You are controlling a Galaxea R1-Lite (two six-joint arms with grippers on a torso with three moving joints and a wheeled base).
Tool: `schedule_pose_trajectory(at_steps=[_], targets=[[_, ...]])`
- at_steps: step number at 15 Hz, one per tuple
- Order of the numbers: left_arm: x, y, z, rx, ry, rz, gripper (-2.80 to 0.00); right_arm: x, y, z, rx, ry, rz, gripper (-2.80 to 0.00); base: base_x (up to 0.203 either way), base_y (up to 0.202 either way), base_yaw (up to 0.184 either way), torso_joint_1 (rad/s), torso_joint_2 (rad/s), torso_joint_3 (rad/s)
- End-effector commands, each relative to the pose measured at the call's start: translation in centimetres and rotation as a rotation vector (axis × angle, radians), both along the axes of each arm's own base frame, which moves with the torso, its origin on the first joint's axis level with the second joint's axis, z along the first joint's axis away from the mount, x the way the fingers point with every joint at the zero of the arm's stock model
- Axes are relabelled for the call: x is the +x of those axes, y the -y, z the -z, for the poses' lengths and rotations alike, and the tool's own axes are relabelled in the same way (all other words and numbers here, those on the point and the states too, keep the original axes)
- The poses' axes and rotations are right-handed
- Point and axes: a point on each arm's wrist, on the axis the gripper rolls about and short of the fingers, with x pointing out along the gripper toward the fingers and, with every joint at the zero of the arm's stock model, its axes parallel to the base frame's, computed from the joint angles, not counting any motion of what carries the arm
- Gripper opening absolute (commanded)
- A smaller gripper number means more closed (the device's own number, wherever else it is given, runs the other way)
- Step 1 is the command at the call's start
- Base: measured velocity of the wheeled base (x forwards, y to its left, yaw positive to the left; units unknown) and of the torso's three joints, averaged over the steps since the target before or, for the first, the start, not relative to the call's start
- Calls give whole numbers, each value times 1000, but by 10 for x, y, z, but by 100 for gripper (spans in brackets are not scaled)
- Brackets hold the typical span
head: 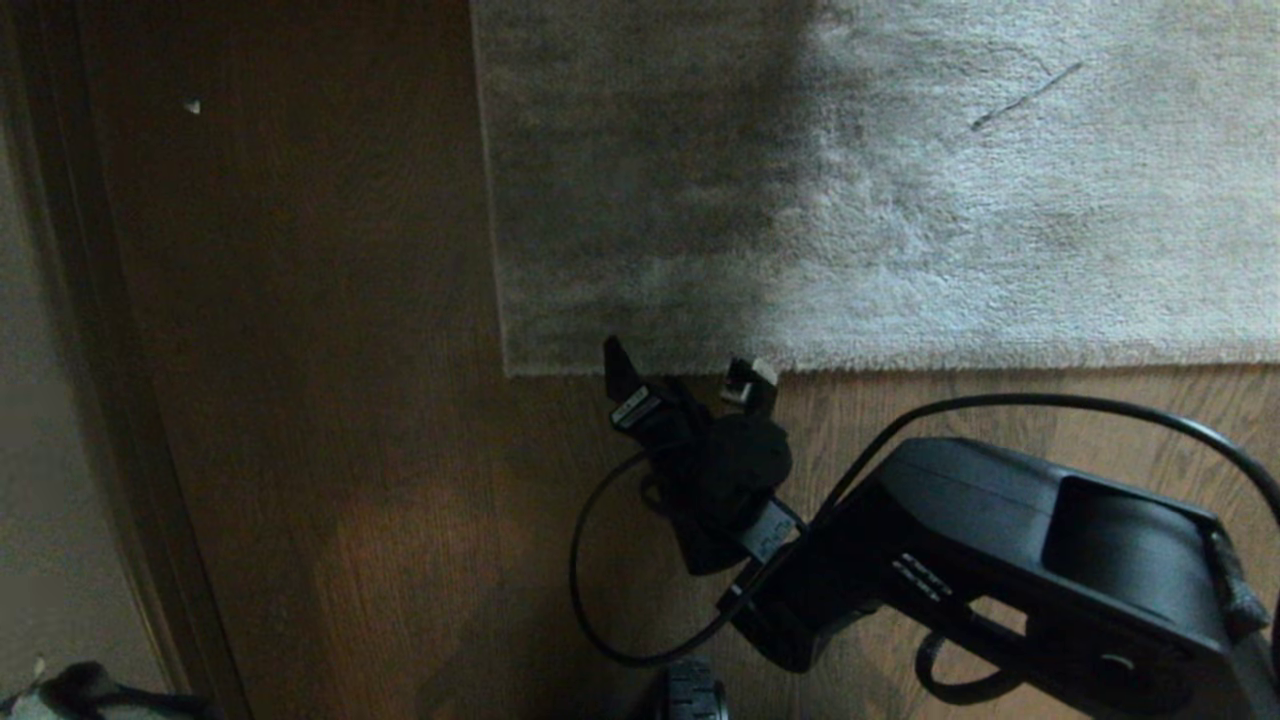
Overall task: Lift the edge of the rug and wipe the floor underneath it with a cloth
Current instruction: Lift up the carpet
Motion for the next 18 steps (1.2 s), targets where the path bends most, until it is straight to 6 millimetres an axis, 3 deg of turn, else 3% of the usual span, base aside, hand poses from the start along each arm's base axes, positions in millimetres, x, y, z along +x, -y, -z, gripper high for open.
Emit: schedule_pose_trajectory(at_steps=[1,10,18], targets=[[0,0,0,-1,-1,0,-280,2,6,-11,46,39,18,0,0,0,0,0,0,0],[0,0,0,-1,-1,0,-280,-11,21,-71,111,131,28,0,0,0,0,0,0,0],[0,0,0,-1,-1,0,-280,-41,34,-77,41,99,10,0,0,0,0,0,0,0]])
